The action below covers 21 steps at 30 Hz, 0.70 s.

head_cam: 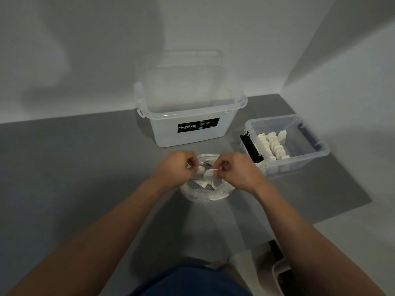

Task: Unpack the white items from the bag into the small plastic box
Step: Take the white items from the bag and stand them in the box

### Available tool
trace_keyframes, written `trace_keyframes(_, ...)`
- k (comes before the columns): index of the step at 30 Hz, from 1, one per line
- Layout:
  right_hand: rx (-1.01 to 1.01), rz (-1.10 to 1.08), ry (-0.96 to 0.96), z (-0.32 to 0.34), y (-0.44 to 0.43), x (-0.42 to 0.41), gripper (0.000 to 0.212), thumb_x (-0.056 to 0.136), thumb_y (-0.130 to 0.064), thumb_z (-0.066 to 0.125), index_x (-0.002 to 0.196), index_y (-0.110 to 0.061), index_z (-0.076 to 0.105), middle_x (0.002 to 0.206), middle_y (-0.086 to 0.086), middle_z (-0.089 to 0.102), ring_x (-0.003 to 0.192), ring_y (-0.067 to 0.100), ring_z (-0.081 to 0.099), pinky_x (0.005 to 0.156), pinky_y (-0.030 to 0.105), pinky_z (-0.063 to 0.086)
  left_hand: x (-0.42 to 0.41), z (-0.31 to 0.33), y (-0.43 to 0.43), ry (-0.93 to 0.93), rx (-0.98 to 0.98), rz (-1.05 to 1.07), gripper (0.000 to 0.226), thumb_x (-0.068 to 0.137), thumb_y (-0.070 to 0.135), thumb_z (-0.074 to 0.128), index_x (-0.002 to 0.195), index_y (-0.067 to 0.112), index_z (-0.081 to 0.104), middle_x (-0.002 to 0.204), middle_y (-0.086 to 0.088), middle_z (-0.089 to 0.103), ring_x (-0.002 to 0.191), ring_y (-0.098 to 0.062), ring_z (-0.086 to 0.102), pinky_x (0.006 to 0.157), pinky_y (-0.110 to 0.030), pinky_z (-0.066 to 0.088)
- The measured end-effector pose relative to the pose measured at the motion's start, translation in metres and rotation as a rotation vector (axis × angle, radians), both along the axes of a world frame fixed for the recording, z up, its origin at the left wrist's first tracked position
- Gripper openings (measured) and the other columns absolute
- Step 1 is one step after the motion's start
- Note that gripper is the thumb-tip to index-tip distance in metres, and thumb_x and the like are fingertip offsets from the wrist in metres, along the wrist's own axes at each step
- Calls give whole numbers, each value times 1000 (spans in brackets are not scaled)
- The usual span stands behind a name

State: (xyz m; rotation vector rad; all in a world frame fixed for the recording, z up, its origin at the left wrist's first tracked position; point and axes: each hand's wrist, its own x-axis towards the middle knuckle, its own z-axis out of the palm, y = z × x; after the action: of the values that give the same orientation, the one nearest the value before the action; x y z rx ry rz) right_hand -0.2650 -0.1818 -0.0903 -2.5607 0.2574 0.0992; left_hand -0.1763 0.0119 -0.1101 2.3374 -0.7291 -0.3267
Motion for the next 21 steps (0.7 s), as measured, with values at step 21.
trace_keyframes(21, -26, -169, -352, 116, -164, -24, 5, 89, -27, 75, 91, -30, 78, 79, -19, 74, 77, -5, 69, 72, 5, 47, 5, 91, -86, 2, -342, 93, 6, 87, 29, 74, 87, 33, 77, 77, 23, 71, 69, 0, 67, 69, -29, 59)
